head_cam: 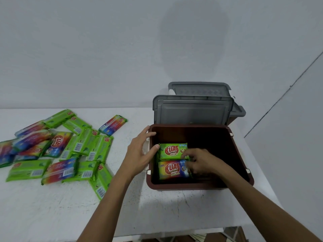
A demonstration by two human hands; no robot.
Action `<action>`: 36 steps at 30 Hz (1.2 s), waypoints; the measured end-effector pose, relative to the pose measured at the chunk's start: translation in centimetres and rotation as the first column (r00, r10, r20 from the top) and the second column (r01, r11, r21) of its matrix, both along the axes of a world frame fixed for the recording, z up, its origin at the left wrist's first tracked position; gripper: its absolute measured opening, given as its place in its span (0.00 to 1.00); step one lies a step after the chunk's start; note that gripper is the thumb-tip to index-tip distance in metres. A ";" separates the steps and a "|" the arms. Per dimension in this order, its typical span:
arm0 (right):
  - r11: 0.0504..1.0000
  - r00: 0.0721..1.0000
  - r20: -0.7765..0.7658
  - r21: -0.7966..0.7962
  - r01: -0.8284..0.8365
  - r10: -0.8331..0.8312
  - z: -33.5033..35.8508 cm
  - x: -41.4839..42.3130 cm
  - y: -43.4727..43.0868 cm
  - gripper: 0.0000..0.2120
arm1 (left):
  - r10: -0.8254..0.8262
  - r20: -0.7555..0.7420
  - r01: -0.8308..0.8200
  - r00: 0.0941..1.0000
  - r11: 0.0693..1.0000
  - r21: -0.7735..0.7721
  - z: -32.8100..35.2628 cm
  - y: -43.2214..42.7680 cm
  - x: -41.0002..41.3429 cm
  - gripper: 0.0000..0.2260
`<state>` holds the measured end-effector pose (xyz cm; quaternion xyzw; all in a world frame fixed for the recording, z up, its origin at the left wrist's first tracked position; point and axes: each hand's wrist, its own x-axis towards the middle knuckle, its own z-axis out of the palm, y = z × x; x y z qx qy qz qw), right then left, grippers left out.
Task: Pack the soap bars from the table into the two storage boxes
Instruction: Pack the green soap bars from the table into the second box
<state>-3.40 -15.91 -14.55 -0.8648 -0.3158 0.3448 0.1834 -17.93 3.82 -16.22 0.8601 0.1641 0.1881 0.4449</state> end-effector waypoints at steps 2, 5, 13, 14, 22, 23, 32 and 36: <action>0.985 0.977 0.143 0.088 0.145 -0.157 0.8 0.9 0.0 0.02 | -0.001 0.005 0.001 1.000 1.000 0.009 -0.1 0.1 0.0 0.19; 0.975 0.964 0.151 0.079 0.208 -0.218 0.9 1.5 0.8 0.07 | 0.000 -0.001 0.000 1.000 1.000 0.010 -0.1 0.2 0.1 0.19; 0.984 0.990 -0.044 0.111 0.138 -0.133 -0.1 0.3 2.8 0.09 | -0.003 0.020 0.003 1.000 1.000 0.002 0.0 0.1 0.0 0.18; 0.985 0.991 -0.043 0.111 0.130 -0.125 -0.1 0.3 2.9 0.10 | -0.005 0.024 0.005 1.000 1.000 -0.002 -0.1 0.1 0.0 0.18; 0.985 0.977 0.138 0.070 0.155 -0.163 1.6 0.4 3.2 0.08 | -0.028 -0.002 0.028 1.000 1.000 0.006 0.2 1.3 -0.9 0.18; 0.984 0.963 0.212 0.097 0.148 -0.165 2.3 0.3 3.5 0.08 | -0.013 0.002 0.012 1.000 1.000 0.012 0.2 1.8 -1.5 0.17; 0.899 0.896 0.421 0.434 -0.058 -0.145 8.6 -3.2 11.7 0.04 | 0.207 -0.089 -0.186 0.974 0.962 0.200 -0.3 8.1 -6.5 0.15; 0.890 0.915 0.404 0.425 -0.163 -0.025 7.9 -4.5 16.9 0.06 | 0.367 -0.138 -0.298 0.920 0.884 0.360 -1.0 11.2 -7.9 0.16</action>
